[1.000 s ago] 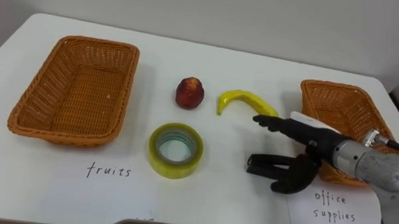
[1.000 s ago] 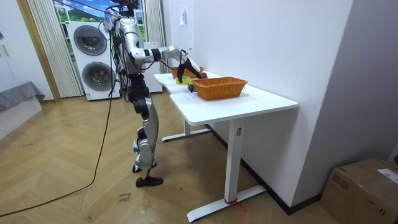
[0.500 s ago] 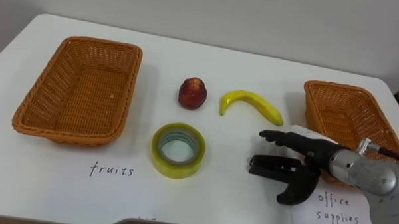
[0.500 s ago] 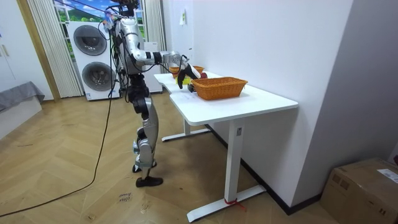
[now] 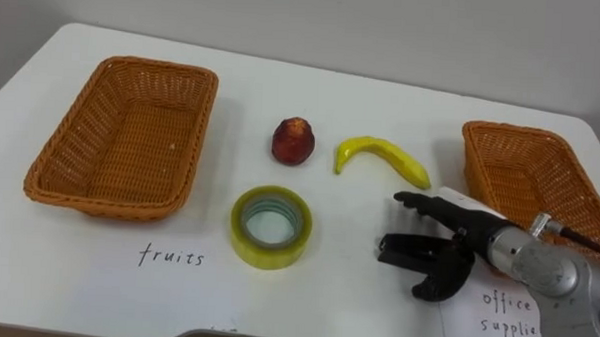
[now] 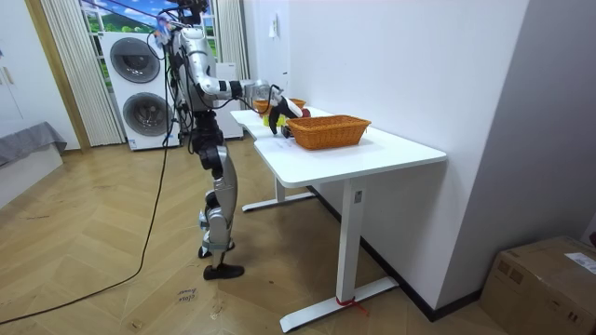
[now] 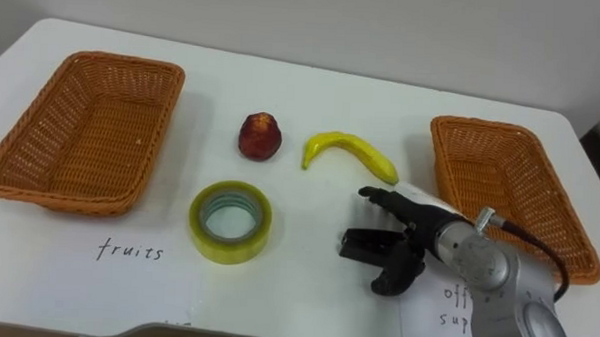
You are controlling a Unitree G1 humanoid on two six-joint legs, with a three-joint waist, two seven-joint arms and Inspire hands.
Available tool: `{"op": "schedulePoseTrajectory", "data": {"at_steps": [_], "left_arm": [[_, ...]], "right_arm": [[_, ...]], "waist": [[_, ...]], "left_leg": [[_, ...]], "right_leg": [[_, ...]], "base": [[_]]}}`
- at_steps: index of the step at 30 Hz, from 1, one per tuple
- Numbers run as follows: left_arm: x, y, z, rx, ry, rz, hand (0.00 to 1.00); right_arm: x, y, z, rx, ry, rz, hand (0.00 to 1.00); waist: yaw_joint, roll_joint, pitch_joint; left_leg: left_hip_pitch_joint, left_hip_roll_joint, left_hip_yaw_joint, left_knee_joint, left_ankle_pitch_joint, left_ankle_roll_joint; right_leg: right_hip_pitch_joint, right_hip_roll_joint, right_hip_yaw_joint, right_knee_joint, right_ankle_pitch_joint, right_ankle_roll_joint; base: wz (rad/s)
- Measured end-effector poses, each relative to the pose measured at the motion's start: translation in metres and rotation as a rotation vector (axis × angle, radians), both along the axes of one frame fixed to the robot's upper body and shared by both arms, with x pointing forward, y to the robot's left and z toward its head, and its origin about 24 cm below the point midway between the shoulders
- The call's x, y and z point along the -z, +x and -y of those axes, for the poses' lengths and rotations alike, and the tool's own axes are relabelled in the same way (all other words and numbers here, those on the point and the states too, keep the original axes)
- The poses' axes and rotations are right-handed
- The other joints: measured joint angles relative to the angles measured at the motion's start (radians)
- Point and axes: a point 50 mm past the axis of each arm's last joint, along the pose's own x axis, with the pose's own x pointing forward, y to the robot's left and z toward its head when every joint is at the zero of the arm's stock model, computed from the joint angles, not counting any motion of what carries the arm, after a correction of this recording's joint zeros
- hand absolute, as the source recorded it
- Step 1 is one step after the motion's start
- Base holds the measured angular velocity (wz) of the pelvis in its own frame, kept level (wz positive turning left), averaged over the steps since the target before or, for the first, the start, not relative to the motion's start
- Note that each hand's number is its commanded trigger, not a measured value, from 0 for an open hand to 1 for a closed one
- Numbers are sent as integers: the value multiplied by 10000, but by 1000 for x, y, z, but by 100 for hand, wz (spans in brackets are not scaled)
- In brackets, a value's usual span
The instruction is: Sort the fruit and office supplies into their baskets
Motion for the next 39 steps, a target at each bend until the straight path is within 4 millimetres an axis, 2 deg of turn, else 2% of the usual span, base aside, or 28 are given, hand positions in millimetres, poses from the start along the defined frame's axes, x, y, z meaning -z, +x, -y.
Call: {"op": "schedulePoseTrajectory", "data": {"at_steps": [17,21,33,39], "left_arm": [[1,0,4,-39,-71,13,0],[1,0,3,-61,39,26,0],[0,-1,3,-176,203,-233,0],[-2,5,3,-148,245,-117,0]], "right_arm": [[1,1,-6,-126,-65,134,0],[2,1,-7,-210,-495,147,0],[7,3,-1,364,-664,-487,0],[9,1,0,455,-704,-969,0]], "waist": [[15,-2,5],[57,-80,-35],[79,-223,-18],[258,-371,-37]], "left_leg": [[-3,-45,-14,-6,20,35],[-42,-42,-12,-5,20,35],[-44,-47,-42,17,26,46],[-55,-46,-41,19,27,48]], "right_leg": [[-4,-19,-3,6,8,15],[-51,-23,6,7,8,15],[-18,-14,-9,16,13,22],[-41,-7,-7,22,13,22]], "base": [[0],[0],[1],[0]]}}
